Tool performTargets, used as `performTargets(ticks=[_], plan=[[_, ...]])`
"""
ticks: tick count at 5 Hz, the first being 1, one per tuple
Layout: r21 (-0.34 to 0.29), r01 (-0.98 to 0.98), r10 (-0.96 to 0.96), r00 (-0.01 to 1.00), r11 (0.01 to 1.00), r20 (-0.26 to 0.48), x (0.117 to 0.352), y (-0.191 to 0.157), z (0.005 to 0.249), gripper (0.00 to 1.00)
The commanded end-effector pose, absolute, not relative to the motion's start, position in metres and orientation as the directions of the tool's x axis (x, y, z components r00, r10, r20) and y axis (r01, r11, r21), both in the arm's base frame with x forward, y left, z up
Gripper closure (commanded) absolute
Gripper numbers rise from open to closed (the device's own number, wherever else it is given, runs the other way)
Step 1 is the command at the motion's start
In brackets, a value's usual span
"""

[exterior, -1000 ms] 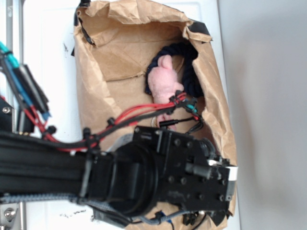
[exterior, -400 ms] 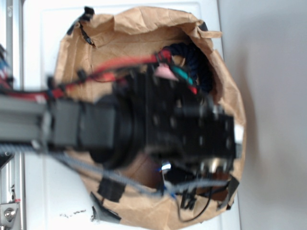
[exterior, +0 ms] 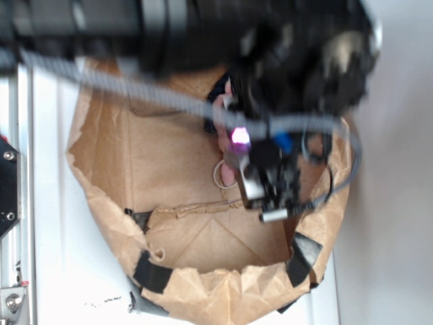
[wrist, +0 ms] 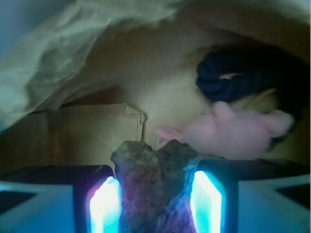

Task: Grab the rock.

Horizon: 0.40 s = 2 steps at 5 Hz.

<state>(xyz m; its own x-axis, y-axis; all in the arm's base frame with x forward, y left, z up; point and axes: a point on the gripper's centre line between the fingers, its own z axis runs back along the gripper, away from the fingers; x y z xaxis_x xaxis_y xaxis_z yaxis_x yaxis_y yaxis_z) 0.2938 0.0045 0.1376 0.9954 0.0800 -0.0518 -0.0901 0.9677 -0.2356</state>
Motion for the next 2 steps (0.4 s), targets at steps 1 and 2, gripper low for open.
performTargets(ticks=[1, 2], plan=[[-0.243, 0.011, 0.02, 0.992, 0.97, 0.123, 0.257, 0.028, 0.191, 1.0], [-0.194, 0.033, 0.005, 0.982, 0.98, 0.191, 0.245, 0.022, 0.183, 1.0]])
